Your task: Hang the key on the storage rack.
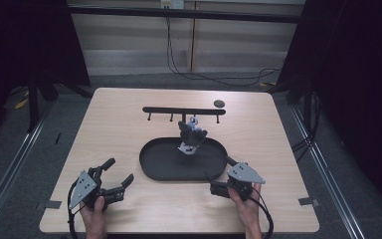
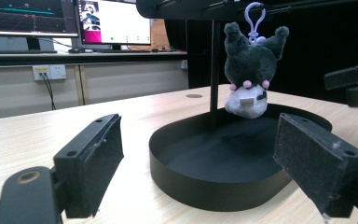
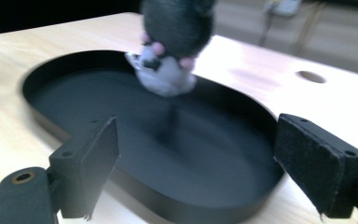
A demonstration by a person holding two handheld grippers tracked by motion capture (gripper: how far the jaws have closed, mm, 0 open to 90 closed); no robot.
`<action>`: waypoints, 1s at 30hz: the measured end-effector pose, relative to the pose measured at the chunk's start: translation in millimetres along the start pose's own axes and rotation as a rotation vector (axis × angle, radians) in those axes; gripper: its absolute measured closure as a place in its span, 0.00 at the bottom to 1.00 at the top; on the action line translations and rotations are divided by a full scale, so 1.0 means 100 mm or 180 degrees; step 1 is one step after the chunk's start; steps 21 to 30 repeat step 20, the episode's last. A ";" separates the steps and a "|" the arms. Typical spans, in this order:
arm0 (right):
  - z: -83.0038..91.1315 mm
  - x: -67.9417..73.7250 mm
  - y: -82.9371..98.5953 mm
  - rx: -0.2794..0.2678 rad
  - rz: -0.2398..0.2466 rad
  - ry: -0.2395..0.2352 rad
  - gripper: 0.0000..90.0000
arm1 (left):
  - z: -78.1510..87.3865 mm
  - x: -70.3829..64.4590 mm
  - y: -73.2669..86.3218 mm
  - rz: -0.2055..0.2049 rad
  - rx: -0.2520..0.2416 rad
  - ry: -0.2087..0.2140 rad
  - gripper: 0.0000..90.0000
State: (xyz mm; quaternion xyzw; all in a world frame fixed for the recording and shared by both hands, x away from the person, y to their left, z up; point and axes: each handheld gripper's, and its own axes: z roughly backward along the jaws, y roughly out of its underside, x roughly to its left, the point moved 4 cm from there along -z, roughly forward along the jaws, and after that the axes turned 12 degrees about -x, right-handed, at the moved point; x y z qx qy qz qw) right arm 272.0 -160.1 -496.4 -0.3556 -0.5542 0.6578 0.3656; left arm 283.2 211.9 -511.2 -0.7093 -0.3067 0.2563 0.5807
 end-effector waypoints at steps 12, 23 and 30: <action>0.16 -0.03 0.18 -0.0748 -0.0010 0.0474 0.15 | 0.00 0.00 0.00 0.0001 -0.0001 -0.0001 0.17; 0.34 -0.06 0.19 -0.1324 -0.0067 0.0485 0.15 | 0.00 0.00 0.00 0.0005 0.0000 0.0001 0.17; 0.34 -0.06 0.19 -0.1324 -0.0067 0.0485 0.15 | 0.00 0.00 0.00 0.0005 0.0000 0.0001 0.17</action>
